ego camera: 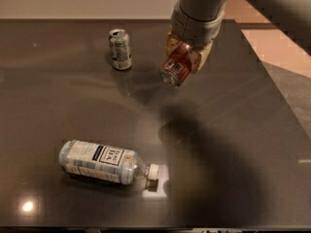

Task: Place coke can upright

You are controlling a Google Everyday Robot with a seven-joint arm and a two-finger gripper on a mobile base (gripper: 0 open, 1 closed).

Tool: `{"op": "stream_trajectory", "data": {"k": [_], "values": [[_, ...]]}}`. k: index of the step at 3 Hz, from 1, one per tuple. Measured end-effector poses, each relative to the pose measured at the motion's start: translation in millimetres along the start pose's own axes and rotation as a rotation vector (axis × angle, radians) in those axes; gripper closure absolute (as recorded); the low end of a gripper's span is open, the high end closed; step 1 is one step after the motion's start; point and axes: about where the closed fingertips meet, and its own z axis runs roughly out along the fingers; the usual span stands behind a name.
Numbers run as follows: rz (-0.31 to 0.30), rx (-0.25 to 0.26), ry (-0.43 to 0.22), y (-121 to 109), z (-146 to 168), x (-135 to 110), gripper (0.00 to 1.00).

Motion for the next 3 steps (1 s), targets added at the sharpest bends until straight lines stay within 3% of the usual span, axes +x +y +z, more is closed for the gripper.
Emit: {"op": "stream_trajectory", "data": {"k": [1, 2, 3], "values": [[-0.19, 0.104, 0.112, 4.3, -26.9, -7.1, 1.0], [-0.373, 0.15, 0.225, 21.5, -34.5, -16.3, 1.0], [-0.522, 0.159, 0.296, 52.5, -20.8, -27.4, 1.0]]}}
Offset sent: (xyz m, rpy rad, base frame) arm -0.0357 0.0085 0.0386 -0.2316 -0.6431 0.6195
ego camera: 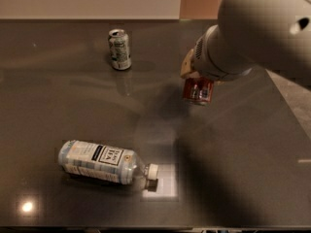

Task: Place coke can upright

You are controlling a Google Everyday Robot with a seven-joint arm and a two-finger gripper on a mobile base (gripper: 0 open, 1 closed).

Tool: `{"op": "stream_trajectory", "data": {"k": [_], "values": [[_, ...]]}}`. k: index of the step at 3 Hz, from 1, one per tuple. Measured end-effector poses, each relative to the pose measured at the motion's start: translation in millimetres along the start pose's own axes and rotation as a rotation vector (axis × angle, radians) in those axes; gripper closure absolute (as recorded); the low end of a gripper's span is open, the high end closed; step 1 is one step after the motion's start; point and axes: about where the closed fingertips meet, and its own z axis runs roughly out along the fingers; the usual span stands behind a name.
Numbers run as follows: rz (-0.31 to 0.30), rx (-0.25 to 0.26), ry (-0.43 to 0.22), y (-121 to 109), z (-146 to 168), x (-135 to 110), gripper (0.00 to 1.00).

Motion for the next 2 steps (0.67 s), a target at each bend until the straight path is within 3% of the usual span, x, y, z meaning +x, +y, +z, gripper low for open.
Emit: {"op": "stream_trajectory", "data": {"k": [1, 2], "values": [[-0.066, 0.023, 0.039, 2.2, 9.4, -1.2, 1.0], [-0.078, 0.023, 0.049, 2.5, 6.6, -0.4, 1.0]]}}
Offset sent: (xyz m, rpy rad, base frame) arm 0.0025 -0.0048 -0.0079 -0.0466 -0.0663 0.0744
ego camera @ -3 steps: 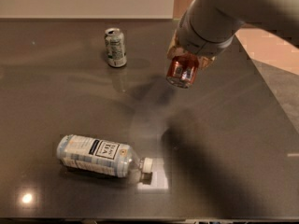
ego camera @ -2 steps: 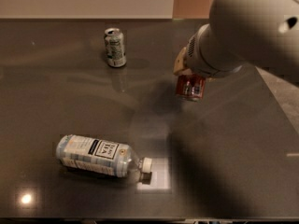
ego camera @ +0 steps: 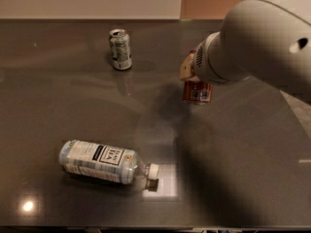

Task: Place coke can upright

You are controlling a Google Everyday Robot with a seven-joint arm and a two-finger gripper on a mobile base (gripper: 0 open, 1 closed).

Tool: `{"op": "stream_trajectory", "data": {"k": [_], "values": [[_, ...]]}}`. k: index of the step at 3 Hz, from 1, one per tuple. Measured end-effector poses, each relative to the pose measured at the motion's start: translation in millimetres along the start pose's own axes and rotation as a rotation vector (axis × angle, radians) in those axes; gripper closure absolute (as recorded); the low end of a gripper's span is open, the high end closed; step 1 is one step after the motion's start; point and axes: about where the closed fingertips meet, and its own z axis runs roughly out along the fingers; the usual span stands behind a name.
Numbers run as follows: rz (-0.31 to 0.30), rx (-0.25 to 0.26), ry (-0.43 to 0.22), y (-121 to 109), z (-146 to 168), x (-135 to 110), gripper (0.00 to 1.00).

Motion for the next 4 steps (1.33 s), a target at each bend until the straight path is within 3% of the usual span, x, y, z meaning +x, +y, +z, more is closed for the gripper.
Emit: {"op": "stream_trajectory", "data": {"k": [1, 3, 4], "values": [[-0.023, 0.058, 0.027, -1.8, -1.7, 7.5, 1.0], [-0.107, 0.27, 0.067, -19.5, 14.4, 23.1, 1.0], [-0.154, 0.344, 0.094, -21.4, 26.1, 22.4, 1.0]]}}
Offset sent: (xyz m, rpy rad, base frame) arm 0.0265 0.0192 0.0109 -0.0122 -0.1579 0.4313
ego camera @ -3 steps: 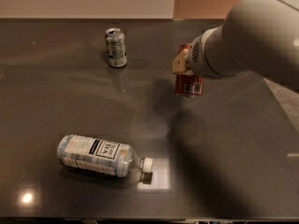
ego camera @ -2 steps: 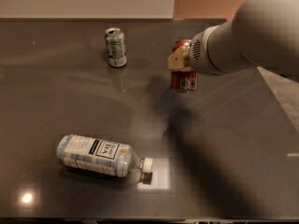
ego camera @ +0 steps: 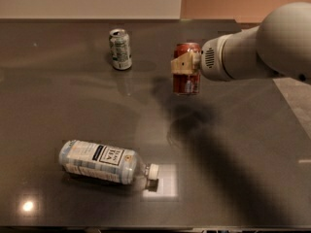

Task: Place coke can upright

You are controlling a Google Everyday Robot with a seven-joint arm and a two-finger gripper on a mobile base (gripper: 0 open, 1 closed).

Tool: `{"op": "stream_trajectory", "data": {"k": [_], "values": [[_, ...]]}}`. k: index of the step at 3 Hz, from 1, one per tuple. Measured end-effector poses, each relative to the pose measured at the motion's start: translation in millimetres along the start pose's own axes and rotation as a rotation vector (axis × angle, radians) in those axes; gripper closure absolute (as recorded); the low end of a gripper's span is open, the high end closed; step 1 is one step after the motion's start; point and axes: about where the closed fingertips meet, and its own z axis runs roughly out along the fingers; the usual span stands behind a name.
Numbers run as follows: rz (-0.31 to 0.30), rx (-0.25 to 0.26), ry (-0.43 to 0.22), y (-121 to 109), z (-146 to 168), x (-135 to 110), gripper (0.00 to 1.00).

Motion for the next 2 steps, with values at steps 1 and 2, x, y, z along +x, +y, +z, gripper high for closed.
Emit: {"op": "stream_trajectory", "data": {"k": [1, 2], "values": [[-0.071, 0.064, 0.055, 0.4, 7.9, -6.8, 1.0], [-0.17, 0.099, 0.131, 0.7, 12.9, -9.9, 1.0]]}}
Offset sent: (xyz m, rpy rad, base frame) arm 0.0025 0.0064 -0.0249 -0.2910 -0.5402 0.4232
